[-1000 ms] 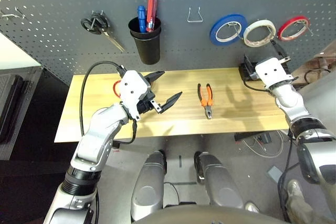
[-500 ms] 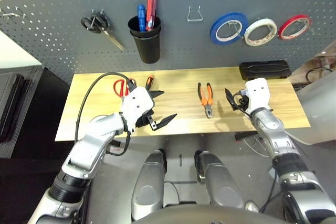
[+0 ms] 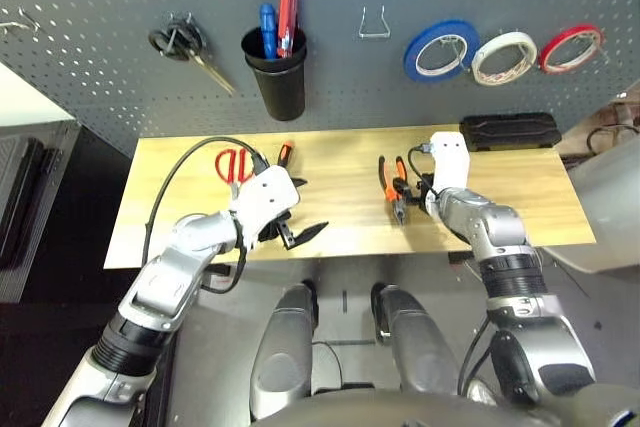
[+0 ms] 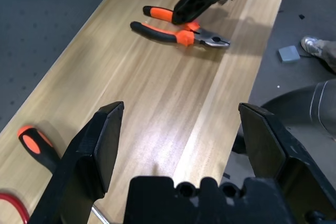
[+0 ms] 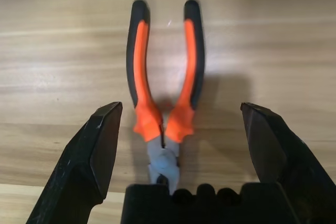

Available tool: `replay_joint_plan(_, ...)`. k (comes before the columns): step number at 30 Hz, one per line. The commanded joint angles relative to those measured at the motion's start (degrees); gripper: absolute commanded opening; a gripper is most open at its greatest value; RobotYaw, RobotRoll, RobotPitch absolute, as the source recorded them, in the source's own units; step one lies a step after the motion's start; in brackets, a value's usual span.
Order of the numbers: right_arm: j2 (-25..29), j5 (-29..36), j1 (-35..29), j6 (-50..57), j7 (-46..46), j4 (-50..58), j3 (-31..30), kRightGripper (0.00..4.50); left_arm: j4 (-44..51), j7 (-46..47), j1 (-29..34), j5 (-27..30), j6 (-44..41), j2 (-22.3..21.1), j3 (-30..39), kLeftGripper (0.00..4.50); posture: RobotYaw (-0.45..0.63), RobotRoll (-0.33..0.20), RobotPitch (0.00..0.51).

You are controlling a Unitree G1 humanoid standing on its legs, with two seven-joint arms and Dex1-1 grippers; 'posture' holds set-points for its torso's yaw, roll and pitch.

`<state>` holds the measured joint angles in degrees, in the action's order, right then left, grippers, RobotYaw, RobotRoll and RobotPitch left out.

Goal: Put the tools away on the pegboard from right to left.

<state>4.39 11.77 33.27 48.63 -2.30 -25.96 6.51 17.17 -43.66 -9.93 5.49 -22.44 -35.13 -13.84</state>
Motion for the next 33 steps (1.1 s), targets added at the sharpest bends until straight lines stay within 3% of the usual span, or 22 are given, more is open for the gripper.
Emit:
replay_joint_plan(1,-0.75,0.55,4.19,1.67,1.92,-10.11,3.03,4.48,0.37,-0.29,-0.3,-0.45,-2.2,0.16,-1.01,4.5,0.25,0.0,0.278)
replay_joint_plan(9,-0.24,-0.49,14.62,-5.32,1.59,-31.75,4.99,4.48,1.61,0.6,-1.23,-0.03,-6.04,0.6,-0.3,4.5,0.28,0.0,0.293)
replay_joint_plan(17,-0.79,-2.31,18.82,-10.55,2.18,-42.55,4.31,4.48,2.78,1.55,-0.82,-0.53,-8.18,0.24,-0.2,4.5,0.31,0.0,0.303)
replay_joint_plan(20,-1.08,-2.56,19.3,-10.93,2.42,-43.77,4.37,3.87,3.17,1.95,-0.65,-0.54,-8.92,0.19,-0.21,4.5,0.31,0.0,0.303)
replay_joint_plan(24,-1.15,-2.93,19.24,-10.99,2.42,-44.12,4.26,2.58,3.34,2.22,-0.51,-0.58,-9.29,0.12,-0.22,4.5,0.32,0.0,0.3)
replay_joint_plan(33,-0.32,-3.66,18.32,-13.86,-0.38,-41.02,3.27,2.58,1.72,2.02,-1.22,-1.71,-7.31,-0.35,-0.73,4.5,0.31,0.0,0.282)
